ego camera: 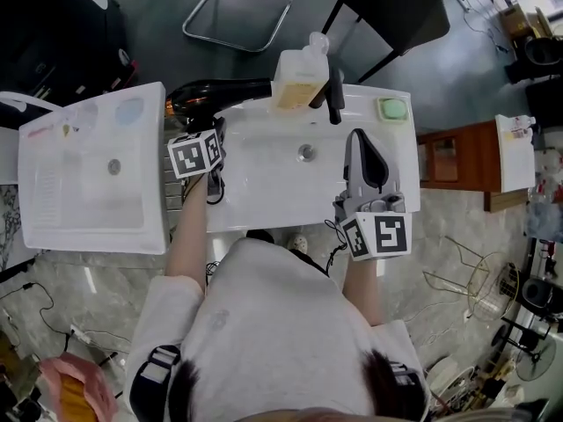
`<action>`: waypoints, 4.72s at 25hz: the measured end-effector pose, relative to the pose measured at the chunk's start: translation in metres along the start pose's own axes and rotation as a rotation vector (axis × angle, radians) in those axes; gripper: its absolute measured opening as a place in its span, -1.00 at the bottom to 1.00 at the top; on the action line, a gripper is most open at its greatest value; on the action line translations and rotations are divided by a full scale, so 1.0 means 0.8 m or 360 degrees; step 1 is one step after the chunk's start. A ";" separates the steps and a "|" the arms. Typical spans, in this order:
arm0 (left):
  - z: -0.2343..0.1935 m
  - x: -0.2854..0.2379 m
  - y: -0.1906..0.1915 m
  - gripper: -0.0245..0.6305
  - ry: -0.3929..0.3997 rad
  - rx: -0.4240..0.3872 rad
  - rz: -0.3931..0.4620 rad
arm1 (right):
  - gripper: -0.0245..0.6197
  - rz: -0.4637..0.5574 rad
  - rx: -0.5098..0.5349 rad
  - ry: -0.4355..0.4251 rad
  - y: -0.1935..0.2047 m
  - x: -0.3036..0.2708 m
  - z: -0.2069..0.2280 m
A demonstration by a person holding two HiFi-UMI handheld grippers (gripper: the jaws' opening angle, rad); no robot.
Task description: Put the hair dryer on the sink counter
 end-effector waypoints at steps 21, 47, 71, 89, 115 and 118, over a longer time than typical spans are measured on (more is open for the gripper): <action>-0.003 -0.042 0.007 -0.16 -0.0097 -0.0015 -0.0191 | -0.89 -0.0037 -0.0007 0.0051 0.007 -0.005 0.005; 0.001 -0.046 0.007 -0.04 -0.0081 -0.0093 -0.0214 | -0.89 -0.0031 -0.0019 0.0001 0.007 -0.011 0.005; 0.009 0.142 -0.011 -0.90 -0.0146 -0.0114 0.0357 | -0.89 0.0061 -0.0005 -0.0342 -0.014 0.008 -0.041; 0.064 0.339 0.018 -0.90 -0.0037 -0.0049 0.0927 | -0.89 0.0141 0.0004 -0.0540 -0.037 0.073 -0.059; 0.158 0.492 0.091 -0.90 -0.0073 -0.0056 0.1349 | -0.89 0.0266 0.0041 -0.0635 -0.065 0.191 -0.042; 0.169 0.497 0.095 -0.90 -0.0057 -0.0060 0.1378 | -0.89 0.0278 0.0049 -0.0628 -0.066 0.201 -0.035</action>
Point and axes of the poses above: the fingertips, and each gripper's own axes: x backward along the fingers, z to its right, y out of its underside, the point moved 7 cm from there along x, backward along the fingers, and after that the axes turned 7 degrees about -y, right-handed, at the moved point
